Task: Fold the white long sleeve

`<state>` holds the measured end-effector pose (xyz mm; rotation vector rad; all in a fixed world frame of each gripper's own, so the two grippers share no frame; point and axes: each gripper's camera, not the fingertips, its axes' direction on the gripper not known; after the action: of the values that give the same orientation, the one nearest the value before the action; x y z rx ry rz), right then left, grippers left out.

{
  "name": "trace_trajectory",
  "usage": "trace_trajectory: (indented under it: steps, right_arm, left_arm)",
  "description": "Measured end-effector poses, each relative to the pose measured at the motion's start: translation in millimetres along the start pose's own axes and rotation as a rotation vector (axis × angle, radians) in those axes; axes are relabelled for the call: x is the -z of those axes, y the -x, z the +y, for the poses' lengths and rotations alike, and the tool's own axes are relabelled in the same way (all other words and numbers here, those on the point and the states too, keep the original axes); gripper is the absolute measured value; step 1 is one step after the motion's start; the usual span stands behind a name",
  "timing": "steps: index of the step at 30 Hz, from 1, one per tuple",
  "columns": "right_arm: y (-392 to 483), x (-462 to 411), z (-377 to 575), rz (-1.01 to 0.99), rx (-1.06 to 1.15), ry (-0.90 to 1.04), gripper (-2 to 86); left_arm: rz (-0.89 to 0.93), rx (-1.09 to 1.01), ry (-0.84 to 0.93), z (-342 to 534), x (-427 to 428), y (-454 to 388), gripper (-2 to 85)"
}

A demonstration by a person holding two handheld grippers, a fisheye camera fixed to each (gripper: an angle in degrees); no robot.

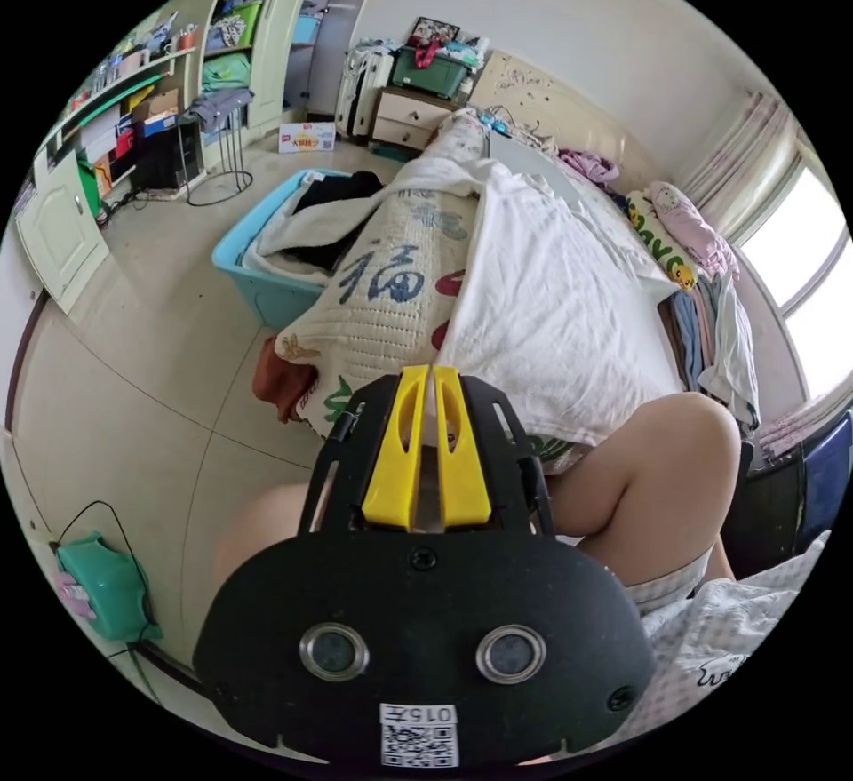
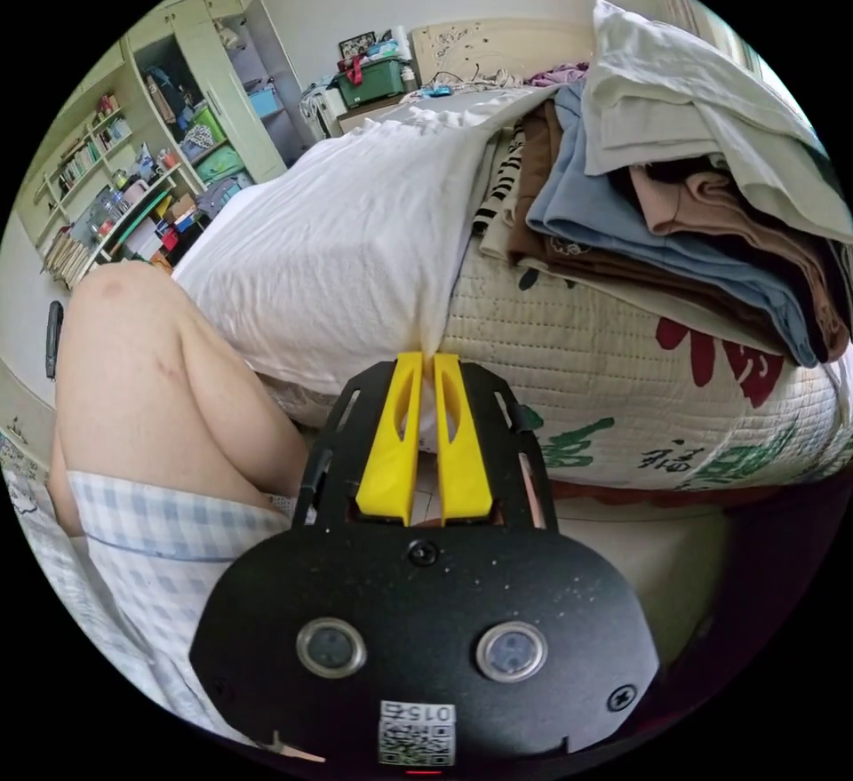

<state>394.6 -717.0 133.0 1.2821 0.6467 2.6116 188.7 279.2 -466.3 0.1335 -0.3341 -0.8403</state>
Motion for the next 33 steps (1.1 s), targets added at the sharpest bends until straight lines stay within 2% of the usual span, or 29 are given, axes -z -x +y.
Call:
trace_trajectory:
  steps: [5,7,9,11,12,14,17,18,21,24,29,31,33]
  right_arm:
    - [-11.5,4.7,-10.5,-0.2,0.048,0.104,1.5]
    - [-11.5,18.7,-17.6,-0.246,0.082,0.107,1.5]
    - [-4.1,37.2,-34.6,-0.276,0.136,0.082,1.4]
    - [17.3,63.9,-75.9,-0.253,0.231,0.01,0.4]
    - [23.1,70.8,-88.1,-0.224,0.25,-0.018,0.2]
    - [38.0,88.5,-127.6,-0.127,0.28,-0.083,-0.1]
    - [51.5,106.4,-206.3,0.007,0.328,-0.169,0.0]
    - [52.1,106.9,-220.0,0.02,0.334,-0.183,0.1]
    - [55.9,89.4,-302.6,0.105,0.36,-0.235,1.4]
    - [51.9,30.8,-413.2,0.18,0.331,-0.175,4.5]
    - [11.6,-119.9,-601.7,0.166,0.162,0.064,6.8]
    - [0.2,-170.9,-644.9,0.187,0.136,0.121,7.9]
    - [-16.4,-228.1,-681.9,0.225,0.103,0.187,8.3]
  left_arm:
    - [0.043,-0.103,-0.13,-18.6,21.7,-45.3,1.6]
    - [0.156,-0.064,-0.209,-32.7,20.3,-67.3,2.9]
    - [0.458,0.041,-0.467,-43.4,15.7,-102.3,3.6]
    - [0.534,0.071,-0.571,-58.0,-3.5,-142.5,2.3]
    - [0.522,0.089,-0.567,-73.2,-24.4,-173.0,2.4]
    - [0.561,0.076,-0.497,-99.3,-66.9,-218.0,3.4]
    - [0.738,0.008,-0.254,-138.2,-151.3,-286.1,6.1]
    - [0.73,-0.049,-0.127,-145.7,-183.3,-314.0,6.8]
    - [0.63,-0.148,0.079,-140.0,-251.0,-372.0,8.6]
    - [0.508,-0.307,0.136,-144.8,-288.3,-426.7,10.5]
    - [0.437,-0.379,0.162,-174.9,-352.9,-483.8,10.9]
    - [0.318,-0.45,0.149,-172.7,-376.3,-495.3,9.5]
    - [0.259,-0.384,0.231,-179.3,-411.2,-496.0,7.1]
